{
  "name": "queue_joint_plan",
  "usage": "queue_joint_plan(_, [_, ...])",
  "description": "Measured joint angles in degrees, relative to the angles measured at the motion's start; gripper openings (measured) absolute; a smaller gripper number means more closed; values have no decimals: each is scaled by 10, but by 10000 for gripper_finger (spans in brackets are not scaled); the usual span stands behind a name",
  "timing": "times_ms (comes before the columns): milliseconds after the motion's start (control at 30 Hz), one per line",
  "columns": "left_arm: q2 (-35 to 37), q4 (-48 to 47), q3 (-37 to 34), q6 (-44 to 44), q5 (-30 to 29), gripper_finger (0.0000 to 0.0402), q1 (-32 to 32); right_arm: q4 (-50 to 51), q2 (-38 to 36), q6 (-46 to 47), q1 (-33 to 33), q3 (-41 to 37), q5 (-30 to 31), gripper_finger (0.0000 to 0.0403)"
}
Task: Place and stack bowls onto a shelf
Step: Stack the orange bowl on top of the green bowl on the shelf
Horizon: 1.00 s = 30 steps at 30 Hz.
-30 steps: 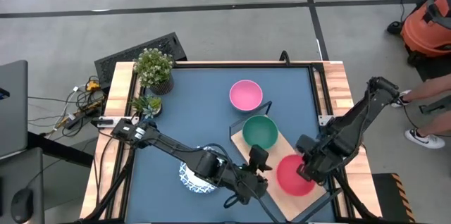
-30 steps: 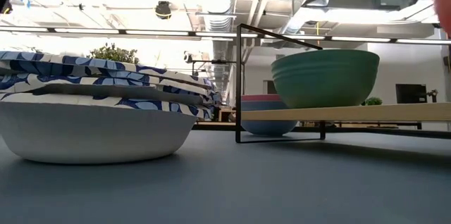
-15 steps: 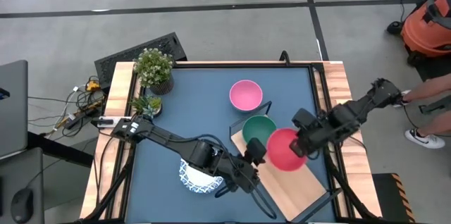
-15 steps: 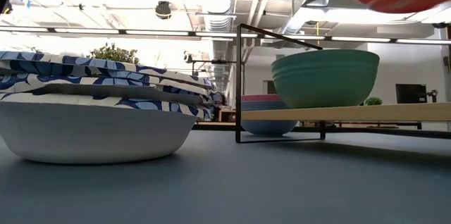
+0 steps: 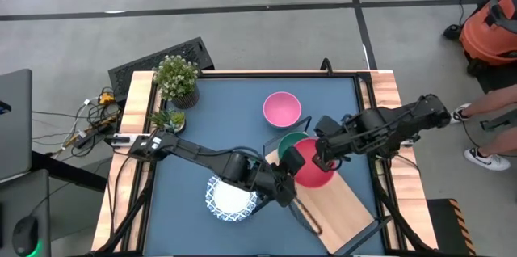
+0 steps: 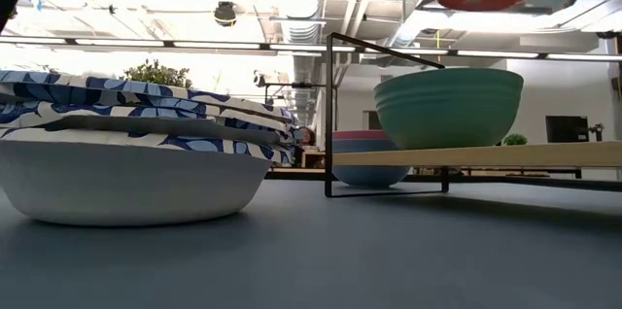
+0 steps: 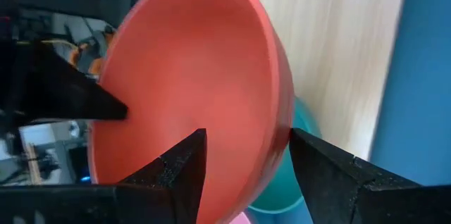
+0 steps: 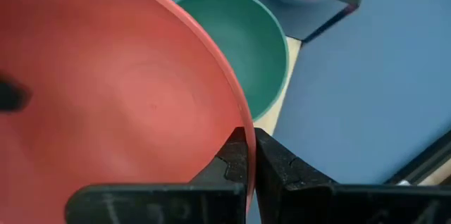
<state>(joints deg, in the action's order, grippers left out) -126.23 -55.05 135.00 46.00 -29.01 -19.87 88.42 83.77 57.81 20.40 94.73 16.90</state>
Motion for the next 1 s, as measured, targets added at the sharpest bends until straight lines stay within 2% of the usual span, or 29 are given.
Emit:
queue_joint_plan(100, [0, -7, 0, 16, 8, 180, 4, 14, 13, -7, -1, 13, 2, 27])
queue_joint_plan(200, [0, -29, 0, 28, 13, 152, 4, 15, 19, -10, -3, 13, 1, 27])
queue_joint_plan(467, [-2, -59, -1, 56, 24, 20, 4, 14, 19, -18, -8, 13, 1, 27])
queue_joint_plan(600, [-3, -58, -1, 66, 28, 10, 3, 11, 19, -28, -7, 13, 1, 29])
queue_joint_plan(700, [-3, -56, -1, 69, 27, 4, 4, 10, 18, -33, -8, 14, 6, 60])
queue_joint_plan(1000, [-3, -48, -1, 103, 17, 0, 4, 12, 6, -83, -8, 13, -12, 207])
